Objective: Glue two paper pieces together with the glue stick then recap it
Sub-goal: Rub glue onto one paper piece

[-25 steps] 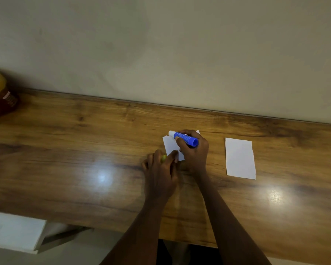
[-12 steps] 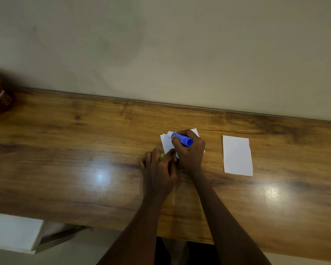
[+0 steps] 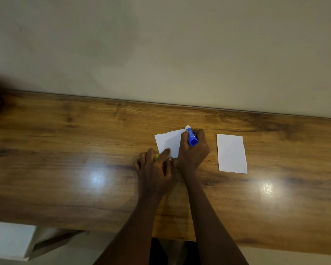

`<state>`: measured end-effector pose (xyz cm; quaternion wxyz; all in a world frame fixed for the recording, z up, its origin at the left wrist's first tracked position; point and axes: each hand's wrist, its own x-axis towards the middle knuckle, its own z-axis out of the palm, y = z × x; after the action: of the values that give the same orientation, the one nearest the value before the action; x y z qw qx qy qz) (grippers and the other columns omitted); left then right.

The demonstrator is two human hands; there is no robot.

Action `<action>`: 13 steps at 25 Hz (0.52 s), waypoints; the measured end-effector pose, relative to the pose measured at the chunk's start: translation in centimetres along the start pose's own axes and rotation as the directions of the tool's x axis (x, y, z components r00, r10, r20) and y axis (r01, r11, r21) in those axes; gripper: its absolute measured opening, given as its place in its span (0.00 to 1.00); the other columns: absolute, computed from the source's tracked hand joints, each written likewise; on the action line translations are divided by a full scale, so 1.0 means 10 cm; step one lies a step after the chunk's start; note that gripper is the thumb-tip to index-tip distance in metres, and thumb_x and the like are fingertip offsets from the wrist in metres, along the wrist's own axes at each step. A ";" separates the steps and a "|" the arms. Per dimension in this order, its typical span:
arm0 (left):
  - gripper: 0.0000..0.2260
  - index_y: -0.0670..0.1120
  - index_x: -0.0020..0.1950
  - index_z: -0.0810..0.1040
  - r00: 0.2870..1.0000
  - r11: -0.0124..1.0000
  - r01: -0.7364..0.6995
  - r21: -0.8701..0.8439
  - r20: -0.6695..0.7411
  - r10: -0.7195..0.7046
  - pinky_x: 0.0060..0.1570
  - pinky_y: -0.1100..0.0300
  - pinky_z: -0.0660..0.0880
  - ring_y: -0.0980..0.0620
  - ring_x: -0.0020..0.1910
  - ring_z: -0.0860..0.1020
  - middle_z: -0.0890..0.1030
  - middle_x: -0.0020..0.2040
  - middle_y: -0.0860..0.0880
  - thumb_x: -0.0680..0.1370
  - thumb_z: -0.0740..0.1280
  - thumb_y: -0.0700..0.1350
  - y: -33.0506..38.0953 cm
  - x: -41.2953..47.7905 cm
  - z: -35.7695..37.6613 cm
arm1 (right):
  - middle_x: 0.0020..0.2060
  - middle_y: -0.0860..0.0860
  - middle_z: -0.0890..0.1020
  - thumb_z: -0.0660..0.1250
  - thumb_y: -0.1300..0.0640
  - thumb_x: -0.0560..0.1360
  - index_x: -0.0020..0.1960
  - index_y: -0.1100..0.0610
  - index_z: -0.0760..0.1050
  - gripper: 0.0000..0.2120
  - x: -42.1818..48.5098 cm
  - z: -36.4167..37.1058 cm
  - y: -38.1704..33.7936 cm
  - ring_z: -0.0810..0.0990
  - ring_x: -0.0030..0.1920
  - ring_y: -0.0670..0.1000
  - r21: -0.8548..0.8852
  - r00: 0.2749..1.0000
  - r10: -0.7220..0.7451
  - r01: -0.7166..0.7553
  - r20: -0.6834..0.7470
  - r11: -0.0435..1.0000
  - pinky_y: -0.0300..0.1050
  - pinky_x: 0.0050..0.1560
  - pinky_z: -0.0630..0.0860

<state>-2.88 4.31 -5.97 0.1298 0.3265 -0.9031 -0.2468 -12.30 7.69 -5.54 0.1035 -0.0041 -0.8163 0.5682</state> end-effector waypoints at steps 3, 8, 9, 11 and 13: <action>0.16 0.47 0.58 0.76 1.000 1.000 -0.003 0.000 0.000 0.003 0.53 0.44 0.68 0.38 0.54 0.73 0.78 0.53 0.38 0.71 0.61 0.49 -0.01 -0.01 0.01 | 0.40 0.63 0.81 0.70 0.62 0.69 0.50 0.65 0.74 0.11 0.02 0.00 0.00 0.77 0.36 0.56 0.008 0.999 0.025 -0.025 -0.034 1.000 0.33 0.35 0.69; 0.17 0.48 0.58 0.75 1.000 1.000 0.003 0.004 0.018 -0.003 0.53 0.43 0.68 0.38 0.54 0.73 0.77 0.53 0.38 0.71 0.61 0.49 0.00 -0.01 0.02 | 0.47 0.66 0.81 0.68 0.66 0.69 0.56 0.66 0.73 0.16 -0.04 -0.05 -0.02 0.79 0.45 0.57 -0.015 0.990 -0.128 0.127 -0.053 0.992 0.44 0.44 0.73; 0.17 0.48 0.58 0.75 1.000 1.000 0.001 0.003 0.025 -0.001 0.54 0.43 0.67 0.38 0.55 0.73 0.77 0.53 0.38 0.71 0.61 0.49 0.00 -0.01 0.02 | 0.47 0.66 0.81 0.69 0.66 0.68 0.55 0.66 0.74 0.16 -0.10 -0.08 0.01 0.80 0.45 0.59 -0.075 0.984 -0.180 0.180 0.003 0.981 0.47 0.45 0.74; 0.16 0.47 0.59 0.75 1.000 1.000 0.006 -0.002 0.031 -0.006 0.54 0.43 0.67 0.38 0.55 0.73 0.77 0.53 0.38 0.72 0.61 0.49 0.00 0.00 0.01 | 0.51 0.64 0.81 0.70 0.64 0.68 0.56 0.62 0.73 0.17 -0.23 -0.12 0.07 0.79 0.51 0.62 -0.216 0.969 -0.188 0.220 0.158 0.951 0.56 0.53 0.71; 0.17 0.46 0.59 0.75 1.000 1.000 0.004 0.002 0.020 -0.004 0.53 0.42 0.68 0.37 0.53 0.73 0.78 0.52 0.37 0.72 0.60 0.48 0.00 0.00 0.00 | 0.57 0.62 0.79 0.69 0.62 0.69 0.59 0.59 0.71 0.20 -0.31 -0.14 0.11 0.76 0.57 0.61 -0.322 0.950 -0.109 0.205 0.292 0.924 0.59 0.60 0.63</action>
<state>-2.87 4.28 -5.96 0.1201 0.3260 -0.9039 -0.2494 -9.11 8.99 -6.58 0.0350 0.1206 -0.9081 0.3995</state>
